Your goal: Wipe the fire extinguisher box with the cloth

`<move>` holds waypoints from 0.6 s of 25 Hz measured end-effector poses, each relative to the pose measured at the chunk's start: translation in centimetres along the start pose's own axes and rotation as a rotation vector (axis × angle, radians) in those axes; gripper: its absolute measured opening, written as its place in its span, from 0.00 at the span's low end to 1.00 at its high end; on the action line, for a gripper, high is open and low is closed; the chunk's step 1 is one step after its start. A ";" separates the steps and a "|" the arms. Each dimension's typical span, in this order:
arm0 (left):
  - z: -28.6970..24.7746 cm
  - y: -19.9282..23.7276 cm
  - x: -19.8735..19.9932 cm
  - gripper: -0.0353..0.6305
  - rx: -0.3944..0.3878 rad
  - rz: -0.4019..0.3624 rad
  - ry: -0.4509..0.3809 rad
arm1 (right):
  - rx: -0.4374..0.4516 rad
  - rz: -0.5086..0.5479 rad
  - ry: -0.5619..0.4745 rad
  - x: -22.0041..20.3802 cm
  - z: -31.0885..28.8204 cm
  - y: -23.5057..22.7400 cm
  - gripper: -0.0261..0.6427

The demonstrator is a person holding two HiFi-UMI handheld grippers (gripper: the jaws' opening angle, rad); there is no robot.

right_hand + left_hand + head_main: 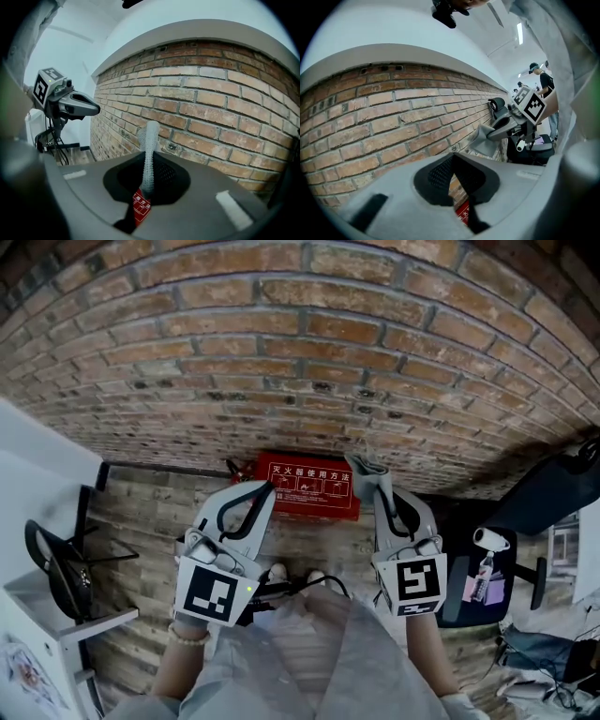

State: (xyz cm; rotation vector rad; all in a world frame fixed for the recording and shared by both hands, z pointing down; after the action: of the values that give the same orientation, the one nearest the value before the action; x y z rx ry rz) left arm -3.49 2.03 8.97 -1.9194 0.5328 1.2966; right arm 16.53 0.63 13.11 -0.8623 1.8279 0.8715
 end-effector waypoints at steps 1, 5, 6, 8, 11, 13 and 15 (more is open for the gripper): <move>0.0 0.0 0.0 0.05 -0.002 0.000 0.001 | -0.003 -0.002 -0.001 0.1 0.0 0.1 0.07; 0.0 0.0 0.0 0.05 -0.005 -0.004 -0.001 | -0.011 -0.004 -0.026 0.6 -0.2 0.3 0.07; 0.0 0.0 0.0 0.05 -0.006 -0.004 -0.002 | -0.011 -0.003 -0.027 0.7 -0.2 0.3 0.07; -0.1 -0.1 -0.1 0.05 -0.009 -0.002 -0.002 | -0.009 -0.002 -0.026 0.7 -0.3 0.4 0.07; -0.3 -0.1 -0.1 0.05 -0.013 0.002 -0.002 | -0.005 0.000 -0.020 0.7 -0.3 0.5 0.07; -0.4 -0.1 -0.1 0.05 -0.013 0.004 -0.005 | -0.002 0.004 -0.018 0.7 -0.4 0.6 0.07; -0.5 0.0 -0.1 0.05 -0.011 0.006 -0.007 | -0.001 0.007 -0.019 0.9 -0.5 0.7 0.07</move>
State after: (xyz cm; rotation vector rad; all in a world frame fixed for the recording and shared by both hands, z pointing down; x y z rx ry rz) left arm -3.25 1.61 9.20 -1.9225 0.5291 1.3122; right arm 15.42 0.40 12.64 -0.8457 1.8152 0.8818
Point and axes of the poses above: the fingertips, and each gripper's own axes: z backward along the fingers, y to its left, x out of its top, the point moved 5 cm from there along z, backward along the fingers
